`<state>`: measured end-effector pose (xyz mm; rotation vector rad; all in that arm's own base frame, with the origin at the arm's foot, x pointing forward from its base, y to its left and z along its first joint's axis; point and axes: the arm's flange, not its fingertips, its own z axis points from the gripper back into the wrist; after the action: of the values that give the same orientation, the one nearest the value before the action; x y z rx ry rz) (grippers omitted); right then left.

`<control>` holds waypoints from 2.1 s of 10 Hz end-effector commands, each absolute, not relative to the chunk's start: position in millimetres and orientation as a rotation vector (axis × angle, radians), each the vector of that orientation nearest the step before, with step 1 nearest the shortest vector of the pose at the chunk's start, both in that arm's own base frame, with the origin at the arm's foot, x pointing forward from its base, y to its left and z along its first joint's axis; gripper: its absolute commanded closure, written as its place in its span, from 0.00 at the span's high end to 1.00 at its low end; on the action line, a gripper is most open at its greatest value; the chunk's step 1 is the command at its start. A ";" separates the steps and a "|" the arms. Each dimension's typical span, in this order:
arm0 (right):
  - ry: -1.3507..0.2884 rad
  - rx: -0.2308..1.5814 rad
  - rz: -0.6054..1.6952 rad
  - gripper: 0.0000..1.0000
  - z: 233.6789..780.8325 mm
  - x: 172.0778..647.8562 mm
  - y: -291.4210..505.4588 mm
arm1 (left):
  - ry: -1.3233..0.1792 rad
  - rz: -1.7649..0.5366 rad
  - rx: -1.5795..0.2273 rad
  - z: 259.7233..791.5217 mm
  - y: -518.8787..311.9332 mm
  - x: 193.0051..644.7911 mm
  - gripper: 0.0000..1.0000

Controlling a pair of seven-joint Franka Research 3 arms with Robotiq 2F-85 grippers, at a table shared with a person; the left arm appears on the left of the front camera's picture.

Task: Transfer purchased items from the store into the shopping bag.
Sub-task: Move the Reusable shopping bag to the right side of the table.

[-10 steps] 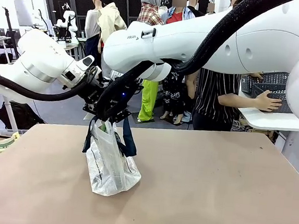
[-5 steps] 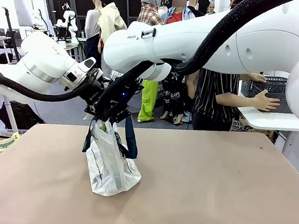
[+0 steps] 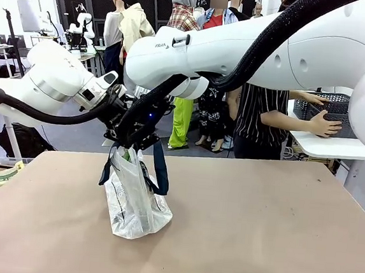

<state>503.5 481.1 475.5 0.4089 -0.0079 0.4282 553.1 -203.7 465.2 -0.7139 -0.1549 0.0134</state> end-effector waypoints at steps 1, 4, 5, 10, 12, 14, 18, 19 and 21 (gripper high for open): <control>-0.026 0.421 0.459 0.00 478.7 503.9 491.7 | -0.105 -0.026 -0.706 462.2 -223.6 547.7 0.12; -0.027 0.420 0.460 0.00 479.0 503.6 491.6 | -0.106 -0.026 -0.701 462.4 -223.5 547.9 0.00; -0.028 0.421 0.460 0.00 479.0 503.4 491.6 | -0.106 -0.024 -0.699 462.4 -223.4 547.9 0.00; -0.027 0.417 0.462 0.00 478.0 503.5 490.9 | -0.115 -0.013 -0.687 462.1 -222.6 548.0 0.00; -0.027 0.420 0.458 0.00 478.1 503.4 490.2 | -0.121 -0.010 -0.681 462.1 -221.7 547.0 0.00; -0.030 0.420 0.459 0.00 478.0 502.6 489.9 | -0.129 0.003 -0.673 462.2 -220.3 546.4 0.00; -0.040 0.426 0.443 0.03 485.1 497.0 482.3 | -0.146 0.028 -0.655 463.3 -215.2 545.4 0.00; -0.043 0.435 0.438 0.10 486.0 497.2 481.8 | -0.146 0.026 -0.652 463.3 -215.3 545.4 0.00; -0.069 0.455 0.423 0.33 492.0 494.9 476.6 | -0.144 0.026 -0.649 463.4 -214.8 545.1 0.00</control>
<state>500.5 483.2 487.9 0.4235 -0.0368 0.4303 551.8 -209.0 464.6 -0.6822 -0.1535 0.0150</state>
